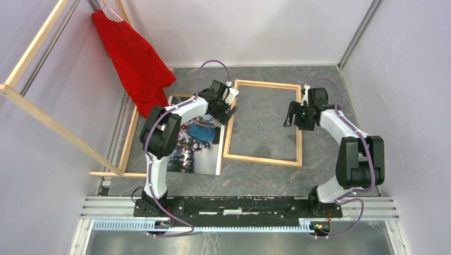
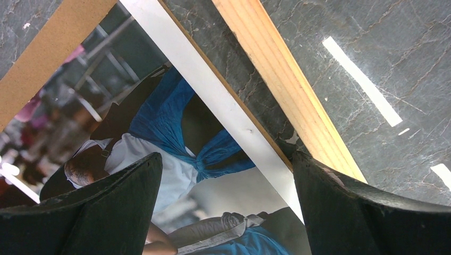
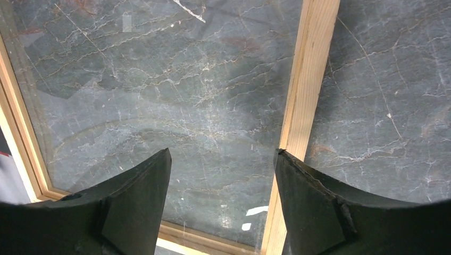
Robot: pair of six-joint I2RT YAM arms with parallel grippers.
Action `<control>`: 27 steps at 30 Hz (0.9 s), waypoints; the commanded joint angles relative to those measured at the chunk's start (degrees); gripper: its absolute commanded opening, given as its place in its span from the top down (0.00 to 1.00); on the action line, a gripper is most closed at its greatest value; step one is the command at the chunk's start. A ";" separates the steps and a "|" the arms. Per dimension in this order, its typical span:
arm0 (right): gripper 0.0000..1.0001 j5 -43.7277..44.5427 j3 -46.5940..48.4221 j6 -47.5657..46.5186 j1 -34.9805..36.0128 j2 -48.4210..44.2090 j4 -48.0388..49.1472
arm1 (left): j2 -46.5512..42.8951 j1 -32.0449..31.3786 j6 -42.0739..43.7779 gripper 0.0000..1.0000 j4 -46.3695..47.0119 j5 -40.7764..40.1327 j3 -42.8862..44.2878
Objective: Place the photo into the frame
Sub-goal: Place the photo frame item in the photo frame.
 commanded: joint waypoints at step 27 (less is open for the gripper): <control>0.23 -2.46 -0.95 -0.68 2.73 1.59 0.94 | -1.82 -0.26 2.63 0.02 1.62 -0.80 -0.77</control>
